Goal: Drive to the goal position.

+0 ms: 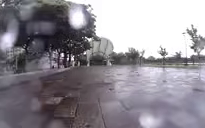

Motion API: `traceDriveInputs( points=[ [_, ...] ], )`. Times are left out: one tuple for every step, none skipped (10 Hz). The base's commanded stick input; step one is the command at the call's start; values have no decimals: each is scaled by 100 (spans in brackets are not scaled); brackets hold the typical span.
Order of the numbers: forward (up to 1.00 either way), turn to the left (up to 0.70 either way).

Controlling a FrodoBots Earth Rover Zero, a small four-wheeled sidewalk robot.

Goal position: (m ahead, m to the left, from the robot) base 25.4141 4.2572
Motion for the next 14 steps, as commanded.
traceDriveInputs(
  points=[
    [100, 11],
    [100, 5],
    [100, 0],
    [100, 0],
    [100, 0],
    [100, 0],
    [100, 0],
    [100, 0],
    [100, 0],
    [100, 0],
    [100, 0],
    [100, 0],
    [100, 0],
    [100, 0]
  ],
)
